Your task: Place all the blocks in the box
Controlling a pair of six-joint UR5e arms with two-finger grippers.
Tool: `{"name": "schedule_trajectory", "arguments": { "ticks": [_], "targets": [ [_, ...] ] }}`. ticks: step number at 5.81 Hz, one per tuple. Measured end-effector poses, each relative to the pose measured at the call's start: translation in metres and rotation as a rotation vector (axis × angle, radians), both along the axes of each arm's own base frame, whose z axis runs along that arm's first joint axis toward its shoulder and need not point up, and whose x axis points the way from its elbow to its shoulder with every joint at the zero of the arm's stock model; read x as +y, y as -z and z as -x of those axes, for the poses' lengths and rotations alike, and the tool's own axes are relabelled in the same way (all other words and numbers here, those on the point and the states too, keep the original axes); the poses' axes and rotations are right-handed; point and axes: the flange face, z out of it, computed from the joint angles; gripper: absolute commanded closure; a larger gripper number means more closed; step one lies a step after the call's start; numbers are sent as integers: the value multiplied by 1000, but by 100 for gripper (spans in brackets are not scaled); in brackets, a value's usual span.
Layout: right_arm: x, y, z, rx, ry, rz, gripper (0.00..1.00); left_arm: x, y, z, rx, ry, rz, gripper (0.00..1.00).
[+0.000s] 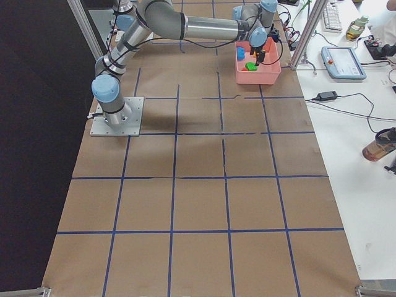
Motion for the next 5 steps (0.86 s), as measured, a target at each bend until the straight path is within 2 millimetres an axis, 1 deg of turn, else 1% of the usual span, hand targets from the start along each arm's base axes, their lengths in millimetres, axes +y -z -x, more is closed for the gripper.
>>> {"name": "schedule_trajectory", "arguments": {
  "ticks": [1,2,3,4,5],
  "targets": [
    [9,-30,13,2,29,-5,1,0,0,-1,0,-1,1,0],
    [23,-67,32,5,50,-13,1,0,0,0,1,-1,0,0],
    [45,-101,55,6,68,-20,1,-1,1,0,1,0,0,0],
    [76,-126,78,5,82,-19,1,-1,1,0,0,-1,1,0],
    [112,-146,102,5,99,-18,1,-2,1,0,0,0,1,0]
  ]
}}
